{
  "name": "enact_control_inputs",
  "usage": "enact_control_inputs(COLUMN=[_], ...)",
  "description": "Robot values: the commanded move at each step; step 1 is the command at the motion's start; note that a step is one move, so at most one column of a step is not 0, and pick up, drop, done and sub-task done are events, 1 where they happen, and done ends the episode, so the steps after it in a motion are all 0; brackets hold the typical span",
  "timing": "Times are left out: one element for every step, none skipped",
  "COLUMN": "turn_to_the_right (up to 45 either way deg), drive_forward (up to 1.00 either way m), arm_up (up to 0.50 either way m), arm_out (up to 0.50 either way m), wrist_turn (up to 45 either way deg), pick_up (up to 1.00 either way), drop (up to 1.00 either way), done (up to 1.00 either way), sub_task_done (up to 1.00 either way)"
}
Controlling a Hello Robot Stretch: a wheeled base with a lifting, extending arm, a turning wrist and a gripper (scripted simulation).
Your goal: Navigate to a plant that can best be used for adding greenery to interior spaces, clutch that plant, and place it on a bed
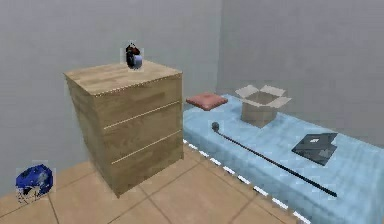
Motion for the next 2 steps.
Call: enact_control_inputs(turn_to_the_right=[0.0, 45.0], drive_forward=[0.9, 0.0], arm_up=[0.0, 0.0], arm_out=[0.0, 0.0], wrist_turn=[0.0, 0.0], pick_up=[0.0, 0.0], drop=[0.0, 0.0], done=[0.0, 0.0], sub_task_done=[0.0, 0.0])
